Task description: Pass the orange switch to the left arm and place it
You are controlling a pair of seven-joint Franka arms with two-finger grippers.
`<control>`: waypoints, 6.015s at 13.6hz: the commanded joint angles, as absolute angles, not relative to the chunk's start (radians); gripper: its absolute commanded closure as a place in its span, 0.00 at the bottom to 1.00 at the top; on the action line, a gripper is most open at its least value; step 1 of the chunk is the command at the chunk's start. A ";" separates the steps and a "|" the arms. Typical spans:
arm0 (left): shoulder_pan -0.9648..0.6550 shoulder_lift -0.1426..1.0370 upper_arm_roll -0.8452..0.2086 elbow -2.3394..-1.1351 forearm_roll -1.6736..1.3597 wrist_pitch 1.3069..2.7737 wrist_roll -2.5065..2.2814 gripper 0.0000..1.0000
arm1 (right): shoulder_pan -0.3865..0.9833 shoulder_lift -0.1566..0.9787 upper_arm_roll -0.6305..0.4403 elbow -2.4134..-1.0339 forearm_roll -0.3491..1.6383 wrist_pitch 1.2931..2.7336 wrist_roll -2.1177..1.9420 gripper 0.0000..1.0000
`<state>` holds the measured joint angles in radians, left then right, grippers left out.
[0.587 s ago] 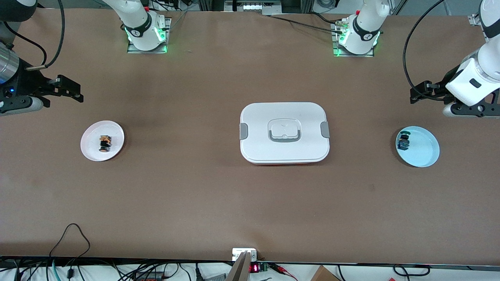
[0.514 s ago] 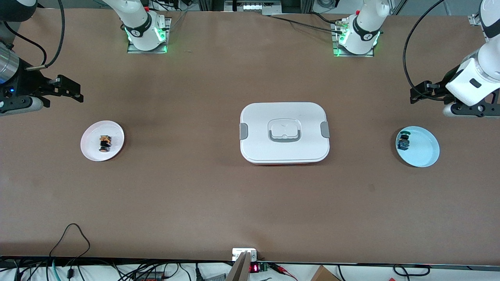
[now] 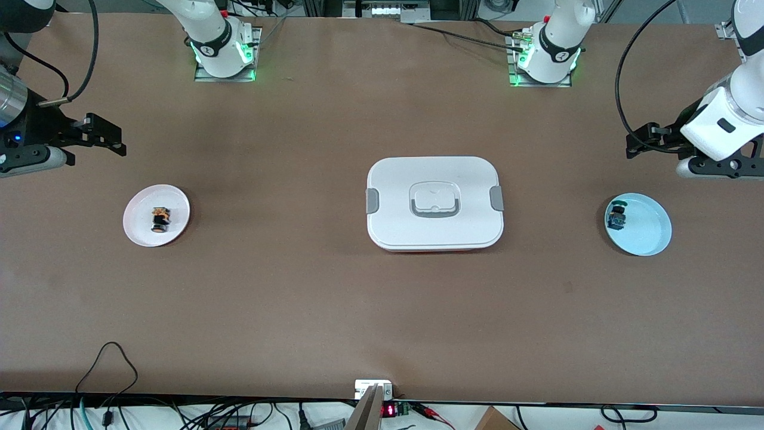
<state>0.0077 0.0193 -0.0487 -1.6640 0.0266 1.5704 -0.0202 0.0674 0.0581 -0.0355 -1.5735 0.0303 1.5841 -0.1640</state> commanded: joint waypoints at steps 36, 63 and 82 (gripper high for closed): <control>0.003 0.017 -0.051 -1.644 0.009 1.529 -0.028 0.00 | -0.144 0.397 -0.026 -2.163 0.003 2.589 -1.986 0.00; 0.006 0.017 -0.049 -1.644 0.009 1.523 -0.023 0.00 | -0.169 0.474 -0.026 -2.146 0.009 2.657 -2.227 0.00; 0.011 0.017 -0.049 -1.644 0.009 1.522 -0.017 0.00 | -0.175 0.477 -0.026 -2.148 0.091 2.655 -2.220 0.61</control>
<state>0.0063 0.0192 -0.0509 -1.6625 0.0266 1.5453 -0.0202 -0.1623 0.4631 -0.0304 -2.1445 0.0577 2.5990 -2.1281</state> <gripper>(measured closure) 0.000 0.282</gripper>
